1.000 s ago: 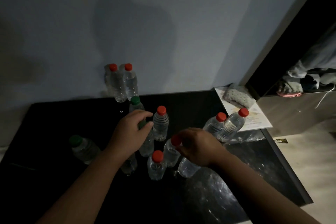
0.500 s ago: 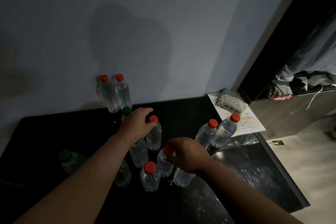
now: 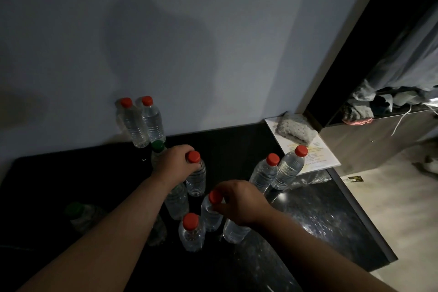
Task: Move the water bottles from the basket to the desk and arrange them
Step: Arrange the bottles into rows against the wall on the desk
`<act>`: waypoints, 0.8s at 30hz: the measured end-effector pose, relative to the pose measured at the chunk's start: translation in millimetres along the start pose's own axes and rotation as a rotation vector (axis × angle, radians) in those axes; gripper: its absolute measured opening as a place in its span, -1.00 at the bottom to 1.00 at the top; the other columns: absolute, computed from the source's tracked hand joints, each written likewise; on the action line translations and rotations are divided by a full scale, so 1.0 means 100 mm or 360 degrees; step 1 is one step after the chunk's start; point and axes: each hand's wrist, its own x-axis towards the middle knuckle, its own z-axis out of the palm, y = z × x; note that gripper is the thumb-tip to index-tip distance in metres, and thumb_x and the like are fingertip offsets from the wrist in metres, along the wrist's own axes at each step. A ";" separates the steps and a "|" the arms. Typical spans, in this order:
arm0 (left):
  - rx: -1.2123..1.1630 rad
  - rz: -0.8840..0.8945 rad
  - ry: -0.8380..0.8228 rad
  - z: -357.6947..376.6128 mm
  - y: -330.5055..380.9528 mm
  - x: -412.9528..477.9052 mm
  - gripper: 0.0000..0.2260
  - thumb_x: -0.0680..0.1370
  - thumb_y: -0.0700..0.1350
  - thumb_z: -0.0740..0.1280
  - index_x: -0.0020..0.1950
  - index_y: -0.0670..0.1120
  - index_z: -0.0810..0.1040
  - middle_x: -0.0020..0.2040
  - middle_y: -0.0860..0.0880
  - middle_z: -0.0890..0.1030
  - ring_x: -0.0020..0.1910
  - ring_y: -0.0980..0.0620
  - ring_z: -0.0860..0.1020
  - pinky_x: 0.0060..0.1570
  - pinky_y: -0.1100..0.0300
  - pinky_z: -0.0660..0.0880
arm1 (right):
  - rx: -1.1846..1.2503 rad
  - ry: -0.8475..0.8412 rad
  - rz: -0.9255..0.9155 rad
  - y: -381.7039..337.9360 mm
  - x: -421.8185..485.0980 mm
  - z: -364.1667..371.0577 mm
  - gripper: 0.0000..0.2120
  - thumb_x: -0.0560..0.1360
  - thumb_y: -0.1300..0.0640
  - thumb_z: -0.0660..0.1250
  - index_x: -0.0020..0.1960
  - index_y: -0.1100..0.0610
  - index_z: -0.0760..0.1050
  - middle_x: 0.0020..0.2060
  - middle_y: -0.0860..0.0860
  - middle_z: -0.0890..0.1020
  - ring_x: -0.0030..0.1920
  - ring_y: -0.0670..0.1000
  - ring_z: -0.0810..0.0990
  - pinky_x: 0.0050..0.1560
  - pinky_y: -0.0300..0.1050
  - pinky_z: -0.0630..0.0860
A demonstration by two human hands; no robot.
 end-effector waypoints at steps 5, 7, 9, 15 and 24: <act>-0.0001 -0.0047 0.0020 0.01 0.00 0.02 -0.81 0.36 -0.09 0.54 -0.09 0.02 0.61 -0.17 0.06 0.61 -0.15 0.08 0.58 -0.11 0.11 0.54 | 0.0100 0.0052 0.0016 0.01 -0.03 -0.01 -0.77 0.37 -0.10 0.42 -0.01 -0.06 0.56 -0.24 -0.20 0.55 -0.21 -0.17 0.54 -0.17 -0.13 0.53; 0.0035 -0.0041 0.0024 0.00 0.01 0.01 -0.82 0.35 -0.07 0.54 -0.12 0.04 0.60 -0.19 0.08 0.61 -0.17 0.09 0.58 -0.11 0.11 0.55 | 0.0120 0.0091 0.0005 0.02 -0.05 -0.02 -0.80 0.37 -0.07 0.44 -0.05 -0.05 0.57 -0.28 -0.20 0.52 -0.24 -0.17 0.52 -0.20 -0.16 0.51; 0.0053 -0.0040 0.0033 -0.03 0.02 0.00 -0.84 0.36 -0.06 0.53 -0.13 0.04 0.60 -0.21 0.09 0.61 -0.18 0.10 0.58 -0.12 0.12 0.55 | 0.0141 0.0130 -0.0002 0.02 -0.07 -0.04 -0.82 0.37 -0.06 0.44 -0.08 -0.02 0.57 -0.30 -0.18 0.54 -0.26 -0.14 0.53 -0.23 -0.17 0.50; 0.0022 0.0048 0.0192 -0.20 0.23 -0.08 -0.88 0.39 -0.06 0.50 -0.13 0.03 0.61 -0.21 0.11 0.59 -0.21 0.17 0.54 -0.20 0.21 0.42 | 0.0195 0.0274 -0.0051 0.01 -0.09 -0.22 -0.82 0.38 -0.08 0.42 -0.10 0.00 0.55 -0.31 -0.10 0.60 -0.29 -0.11 0.56 -0.25 -0.10 0.52; -0.0380 0.0132 0.0539 -0.40 0.39 -0.13 -0.87 0.37 -0.14 0.48 -0.23 0.02 0.56 -0.26 0.02 0.60 -0.22 0.04 0.58 -0.16 0.08 0.52 | 0.0482 0.0523 -0.0020 -0.09 -0.10 -0.68 -0.86 0.41 0.02 0.48 -0.06 -0.07 0.57 -0.17 -0.13 0.65 -0.11 -0.20 0.63 -0.08 -0.16 0.62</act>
